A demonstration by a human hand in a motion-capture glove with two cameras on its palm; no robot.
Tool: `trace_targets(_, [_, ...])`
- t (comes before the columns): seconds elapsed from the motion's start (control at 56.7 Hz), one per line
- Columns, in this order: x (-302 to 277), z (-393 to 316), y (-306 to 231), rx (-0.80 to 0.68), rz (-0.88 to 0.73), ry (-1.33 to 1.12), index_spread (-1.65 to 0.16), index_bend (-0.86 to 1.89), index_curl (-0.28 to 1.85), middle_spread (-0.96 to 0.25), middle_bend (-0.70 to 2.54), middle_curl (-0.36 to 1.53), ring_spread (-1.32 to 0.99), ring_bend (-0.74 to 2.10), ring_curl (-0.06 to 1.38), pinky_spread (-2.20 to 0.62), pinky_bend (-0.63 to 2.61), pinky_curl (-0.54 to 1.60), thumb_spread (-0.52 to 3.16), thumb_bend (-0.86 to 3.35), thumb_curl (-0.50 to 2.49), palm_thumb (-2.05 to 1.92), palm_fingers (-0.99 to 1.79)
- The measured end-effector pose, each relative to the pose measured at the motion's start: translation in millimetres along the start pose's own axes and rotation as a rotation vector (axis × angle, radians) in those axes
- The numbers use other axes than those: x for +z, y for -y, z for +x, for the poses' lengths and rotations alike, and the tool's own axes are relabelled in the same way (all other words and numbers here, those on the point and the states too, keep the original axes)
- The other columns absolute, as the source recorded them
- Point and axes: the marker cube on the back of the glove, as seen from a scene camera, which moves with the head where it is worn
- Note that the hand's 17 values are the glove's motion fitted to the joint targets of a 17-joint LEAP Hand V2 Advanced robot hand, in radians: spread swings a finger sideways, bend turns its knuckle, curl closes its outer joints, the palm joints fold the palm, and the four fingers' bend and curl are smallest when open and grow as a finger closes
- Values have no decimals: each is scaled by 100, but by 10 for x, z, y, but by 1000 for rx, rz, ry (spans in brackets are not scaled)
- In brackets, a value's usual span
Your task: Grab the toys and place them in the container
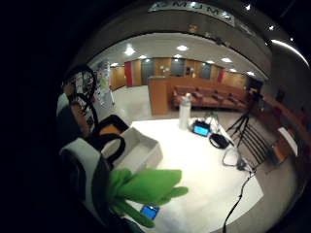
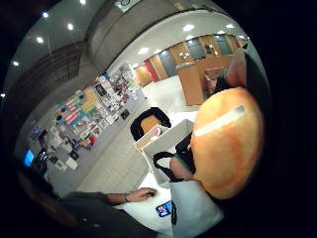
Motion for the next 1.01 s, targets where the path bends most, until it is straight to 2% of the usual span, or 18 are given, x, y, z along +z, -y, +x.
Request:
trace_targets(0.071, [261, -196, 310, 105, -31, -36, -40, 44, 57, -38, 93, 69, -41, 126, 59, -43, 112, 52, 72, 8, 75, 56, 110])
trace_targets(0.176, [648, -420, 546, 44, -95, -93, -40, 44, 62, -37, 91, 72, -40, 127, 60, -43, 114, 53, 68, 6, 79, 56, 107])
trace_targets(0.265, [939, -313, 605, -23, -175, -111, -40, 43, 65, -36, 88, 73, -40, 125, 60, -43, 115, 53, 67, 4, 81, 56, 104])
trace_targets(0.353, [1125, -186, 648, 26, -215, -113, -40, 39, 67, -36, 85, 74, -41, 123, 60, -43, 117, 53, 67, 2, 84, 55, 102])
trace_targets(0.423, [1191, -132, 610, -57, -239, -80, -41, 36, 69, -35, 81, 74, -40, 122, 60, -43, 118, 53, 68, 1, 85, 55, 99])
trace_targets(0.494, [1272, -33, 626, 10, -257, -131, -41, 32, 70, -35, 77, 74, -40, 119, 60, -42, 119, 52, 70, 0, 86, 54, 95])
trace_targets(0.582, [1274, -156, 574, -99, -289, 8, -42, 26, 72, -35, 74, 75, -40, 119, 59, -42, 118, 50, 73, -2, 86, 53, 97])
trace_targets(0.653, [1293, -140, 542, -173, -285, -24, -43, 21, 73, -35, 72, 76, -40, 119, 59, -42, 118, 50, 75, -2, 87, 51, 97])
trace_targets(0.723, [1326, -57, 599, 3, -275, -115, -43, 17, 74, -36, 70, 76, -39, 120, 59, -41, 117, 49, 78, -2, 87, 51, 99])
trace_targets(0.776, [1323, -41, 589, -35, -279, -92, -44, 16, 74, -36, 69, 77, -39, 119, 59, -41, 116, 48, 79, -2, 87, 50, 97])
trace_targets(0.812, [1342, -21, 603, 19, -292, -103, -43, 10, 73, -35, 66, 76, -38, 121, 59, -41, 114, 47, 84, -3, 85, 47, 89])
trace_targets(0.847, [1369, -26, 620, 109, -317, -114, -42, 14, 72, -34, 64, 74, -36, 115, 56, -39, 106, 45, 96, -12, 76, 27, 80])
trace_targets(0.882, [1385, -66, 624, 151, -341, -110, -42, 17, 73, -33, 58, 72, -35, 106, 55, -34, 105, 45, 98, -17, 69, 8, 54])
trace_targets(0.953, [1355, -91, 566, 9, -360, -52, -43, 24, 75, -28, 45, 68, -28, 90, 52, -22, 106, 47, 95, -14, 61, -9, 20])
trace_targets(1.006, [1367, -80, 584, 82, -345, -97, -44, 22, 71, -25, 43, 65, -26, 80, 47, -16, 105, 43, 94, -12, 56, -12, 21])
